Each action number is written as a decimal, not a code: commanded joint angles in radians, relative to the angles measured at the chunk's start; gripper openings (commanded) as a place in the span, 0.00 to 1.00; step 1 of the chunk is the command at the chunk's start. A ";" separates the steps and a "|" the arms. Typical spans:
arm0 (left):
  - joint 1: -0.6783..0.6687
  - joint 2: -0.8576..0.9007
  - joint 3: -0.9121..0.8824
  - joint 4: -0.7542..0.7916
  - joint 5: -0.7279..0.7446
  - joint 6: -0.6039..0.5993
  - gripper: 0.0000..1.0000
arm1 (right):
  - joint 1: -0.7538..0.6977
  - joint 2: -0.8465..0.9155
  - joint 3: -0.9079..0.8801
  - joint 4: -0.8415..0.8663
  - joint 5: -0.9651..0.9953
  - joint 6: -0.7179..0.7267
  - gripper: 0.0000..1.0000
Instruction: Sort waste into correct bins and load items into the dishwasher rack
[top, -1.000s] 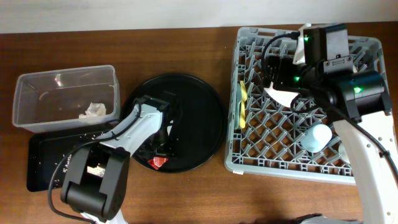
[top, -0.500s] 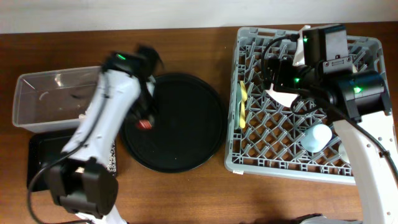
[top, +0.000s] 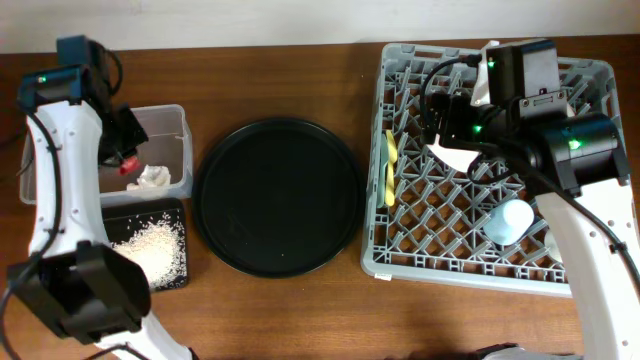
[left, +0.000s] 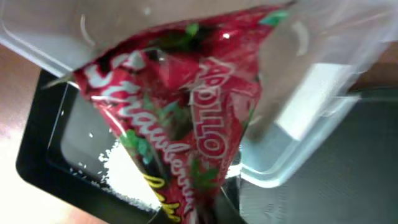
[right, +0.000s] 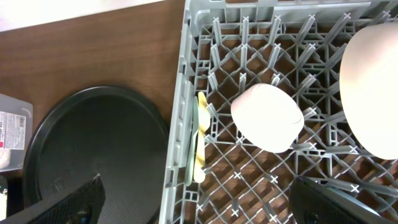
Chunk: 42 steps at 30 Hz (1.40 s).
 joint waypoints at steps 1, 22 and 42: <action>0.036 0.053 -0.022 -0.008 0.008 -0.021 0.52 | -0.005 0.003 0.005 0.003 0.002 0.012 0.98; 0.016 -0.553 0.204 -0.100 0.083 -0.031 0.99 | -0.003 -0.092 0.006 0.214 -0.124 -0.060 0.98; 0.016 -0.687 0.203 -0.296 0.083 -0.032 0.99 | -0.015 -0.238 0.013 0.131 -0.287 -0.533 0.98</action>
